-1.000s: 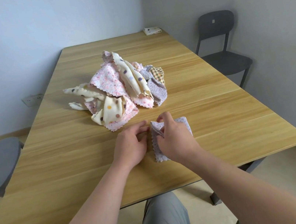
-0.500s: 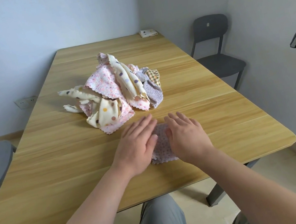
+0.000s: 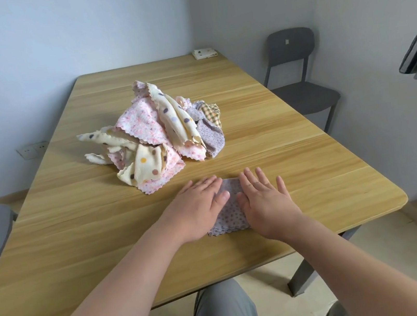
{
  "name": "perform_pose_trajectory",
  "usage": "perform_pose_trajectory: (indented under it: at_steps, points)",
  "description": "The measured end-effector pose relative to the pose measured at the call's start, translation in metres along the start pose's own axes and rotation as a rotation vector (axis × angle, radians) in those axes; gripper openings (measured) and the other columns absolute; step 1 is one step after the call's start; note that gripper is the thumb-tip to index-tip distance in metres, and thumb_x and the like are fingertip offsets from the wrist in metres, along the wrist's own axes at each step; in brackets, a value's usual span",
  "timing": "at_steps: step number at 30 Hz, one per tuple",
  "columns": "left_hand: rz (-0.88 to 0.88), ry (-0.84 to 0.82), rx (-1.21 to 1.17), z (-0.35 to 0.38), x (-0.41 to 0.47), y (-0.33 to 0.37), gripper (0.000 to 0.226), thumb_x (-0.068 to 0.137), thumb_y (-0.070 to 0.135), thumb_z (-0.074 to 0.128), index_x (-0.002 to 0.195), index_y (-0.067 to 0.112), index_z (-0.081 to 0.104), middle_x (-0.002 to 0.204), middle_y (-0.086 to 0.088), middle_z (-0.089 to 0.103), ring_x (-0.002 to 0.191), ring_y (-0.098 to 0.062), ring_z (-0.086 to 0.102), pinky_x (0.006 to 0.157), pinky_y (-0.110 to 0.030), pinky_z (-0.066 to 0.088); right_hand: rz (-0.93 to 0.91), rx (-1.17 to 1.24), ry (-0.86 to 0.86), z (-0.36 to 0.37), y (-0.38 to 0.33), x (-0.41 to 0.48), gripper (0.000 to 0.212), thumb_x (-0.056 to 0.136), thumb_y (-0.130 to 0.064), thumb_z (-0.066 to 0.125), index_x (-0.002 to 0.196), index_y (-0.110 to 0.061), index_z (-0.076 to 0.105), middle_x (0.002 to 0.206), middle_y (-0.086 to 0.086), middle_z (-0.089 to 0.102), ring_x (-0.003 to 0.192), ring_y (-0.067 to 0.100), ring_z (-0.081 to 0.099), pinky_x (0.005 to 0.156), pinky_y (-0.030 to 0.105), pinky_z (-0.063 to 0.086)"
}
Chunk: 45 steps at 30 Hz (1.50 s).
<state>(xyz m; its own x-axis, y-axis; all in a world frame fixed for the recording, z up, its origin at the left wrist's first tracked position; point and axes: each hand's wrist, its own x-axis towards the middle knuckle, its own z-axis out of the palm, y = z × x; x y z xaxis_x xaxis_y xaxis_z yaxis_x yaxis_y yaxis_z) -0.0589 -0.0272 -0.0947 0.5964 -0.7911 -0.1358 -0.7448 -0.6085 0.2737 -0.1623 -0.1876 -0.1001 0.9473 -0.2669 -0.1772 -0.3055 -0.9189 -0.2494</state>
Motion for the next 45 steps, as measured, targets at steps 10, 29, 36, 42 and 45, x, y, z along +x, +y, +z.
perform_pose_trajectory:
  at_steps: [10, 29, 36, 42, 45]
  points:
    - [-0.031, -0.008, 0.073, 0.005, 0.008, 0.001, 0.065, 0.108, 0.049, 0.021, 0.163, 0.019, 0.002, 0.170, 0.004, 0.001, 0.156, -0.011, -0.003, 0.127, -0.034, -0.002, 0.058, -0.003, 0.025, 0.002, 0.007, -0.008, 0.059, 0.109, -0.040, 0.010, 0.162, -0.018, 0.001, 0.169, -0.006, -0.005, 0.154, 0.017, -0.016, 0.124, 0.051, -0.009]
    - [-0.224, 0.109, -0.288, -0.026, 0.058, 0.015, 0.008, 0.093, 0.024, 0.060, 0.089, 0.027, 0.054, 0.091, 0.008, 0.060, 0.079, -0.010, 0.054, 0.065, -0.030, 0.039, 0.101, 0.741, 0.286, -0.020, 0.029, 0.026, 0.012, 0.091, -0.022, 0.064, 0.102, -0.024, 0.060, 0.086, -0.010, 0.066, 0.081, 0.022, 0.066, 0.067, 0.034, 0.052]
    - [-0.342, 0.071, -0.664, -0.096, 0.070, 0.040, 0.018, 0.089, 0.017, 0.075, 0.101, 0.030, 0.072, 0.099, 0.010, 0.076, 0.096, -0.007, 0.070, 0.091, -0.030, 0.053, -0.005, 0.979, 0.079, -0.098, 0.055, 0.050, 0.018, 0.089, -0.005, 0.064, 0.099, -0.014, 0.075, 0.082, 0.003, 0.073, 0.046, 0.013, 0.056, 0.050, 0.028, 0.049]
    - [-0.414, 0.147, -1.035, -0.207, 0.063, 0.110, 0.044, 0.069, 0.036, 0.087, 0.107, 0.017, 0.074, 0.106, 0.004, 0.077, 0.111, -0.016, 0.066, 0.111, -0.045, 0.043, 0.037, 1.099, 0.003, -0.243, 0.072, 0.021, 0.015, 0.090, 0.003, 0.061, 0.087, -0.006, 0.073, 0.074, 0.003, 0.065, 0.056, 0.021, 0.058, 0.054, 0.038, 0.051]
    - [-0.405, 0.151, -1.315, -0.253, 0.058, 0.161, 0.075, 0.061, 0.040, 0.092, 0.124, 0.007, 0.066, 0.125, -0.006, 0.071, 0.127, -0.025, 0.060, 0.115, -0.055, 0.034, 0.059, 1.167, 0.001, -0.323, 0.087, -0.009, 0.014, 0.092, 0.000, 0.062, 0.089, -0.007, 0.073, 0.077, 0.005, 0.070, 0.063, 0.028, 0.059, 0.055, 0.039, 0.048]
